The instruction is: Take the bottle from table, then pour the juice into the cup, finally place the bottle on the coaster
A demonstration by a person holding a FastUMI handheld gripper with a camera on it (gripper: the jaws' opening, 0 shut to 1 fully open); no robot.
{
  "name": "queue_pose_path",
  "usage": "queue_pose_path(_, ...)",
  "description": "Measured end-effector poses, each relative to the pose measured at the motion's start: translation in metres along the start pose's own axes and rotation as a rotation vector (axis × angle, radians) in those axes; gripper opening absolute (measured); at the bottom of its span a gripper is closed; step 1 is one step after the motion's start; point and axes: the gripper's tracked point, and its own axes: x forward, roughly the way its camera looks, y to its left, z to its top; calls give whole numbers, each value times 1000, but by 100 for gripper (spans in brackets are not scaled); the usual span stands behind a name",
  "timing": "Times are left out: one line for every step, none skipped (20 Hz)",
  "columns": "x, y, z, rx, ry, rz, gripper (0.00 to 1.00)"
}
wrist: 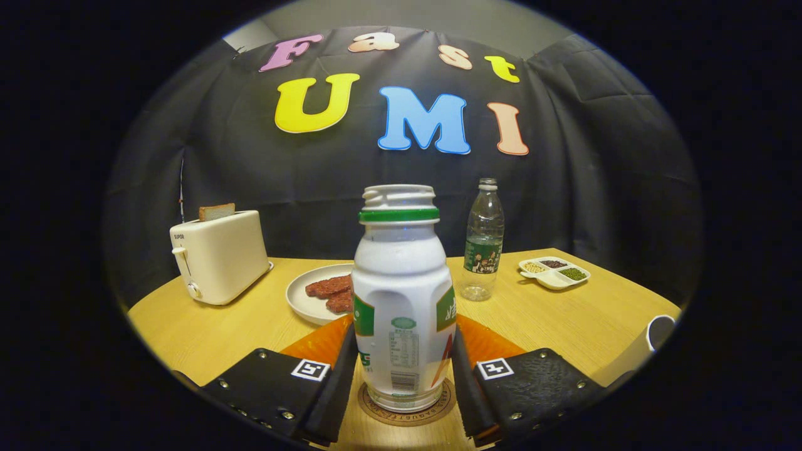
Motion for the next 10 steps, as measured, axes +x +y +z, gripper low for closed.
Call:
queue_pose_path(0,0,-3,1,2,1,70)
queue_pose_path(-1,0,-2,6,-9,2,71)
queue_pose_path(-1,-1,-3,14,-12,3,71)
queue_pose_path(-2,-2,-3,25,-17,1,71)
queue_pose_path(-3,-2,-2,36,-19,0,71)
queue_pose_path(-3,-2,-3,43,-18,0,72)
queue_pose_path(-4,-2,-2,45,-17,2,74)
queue_pose_path(-4,-1,-2,47,-16,4,76)
queue_pose_path(-4,-2,-3,46,-15,7,77)
queue_pose_path(-5,-2,-2,44,-14,14,77)
